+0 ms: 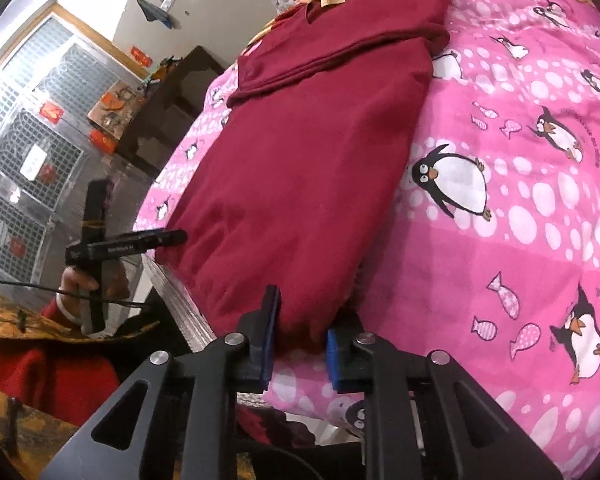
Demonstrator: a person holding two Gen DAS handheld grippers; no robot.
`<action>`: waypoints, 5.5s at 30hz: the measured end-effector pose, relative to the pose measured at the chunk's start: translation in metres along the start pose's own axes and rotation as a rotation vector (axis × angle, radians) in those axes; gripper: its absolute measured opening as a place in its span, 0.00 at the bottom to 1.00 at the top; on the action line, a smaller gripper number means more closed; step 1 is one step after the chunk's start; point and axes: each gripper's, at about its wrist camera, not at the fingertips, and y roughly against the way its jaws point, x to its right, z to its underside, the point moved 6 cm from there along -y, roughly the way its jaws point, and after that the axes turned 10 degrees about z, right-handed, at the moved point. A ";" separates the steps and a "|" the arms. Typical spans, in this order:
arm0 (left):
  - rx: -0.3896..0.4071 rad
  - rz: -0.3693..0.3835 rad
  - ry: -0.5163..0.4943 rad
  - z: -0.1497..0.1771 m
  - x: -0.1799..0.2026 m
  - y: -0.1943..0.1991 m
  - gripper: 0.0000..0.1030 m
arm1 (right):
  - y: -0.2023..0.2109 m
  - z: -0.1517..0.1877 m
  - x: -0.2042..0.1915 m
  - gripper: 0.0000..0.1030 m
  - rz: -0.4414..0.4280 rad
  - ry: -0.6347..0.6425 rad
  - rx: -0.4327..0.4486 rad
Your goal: Fold small clothes
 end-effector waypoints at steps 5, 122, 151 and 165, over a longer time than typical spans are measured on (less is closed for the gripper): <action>-0.001 0.024 0.026 -0.002 -0.003 0.003 0.29 | 0.001 -0.002 -0.002 0.44 -0.015 -0.002 0.009; 0.248 0.025 0.012 -0.240 -0.030 -0.041 0.68 | -0.042 -0.212 0.069 0.49 0.339 -0.027 0.179; 0.254 0.118 0.069 -0.214 -0.042 -0.049 0.25 | -0.172 -0.388 -0.132 0.59 0.174 0.109 0.137; 0.284 0.156 0.050 -0.213 -0.049 -0.031 0.16 | -0.226 -0.415 -0.167 0.28 0.293 0.218 0.133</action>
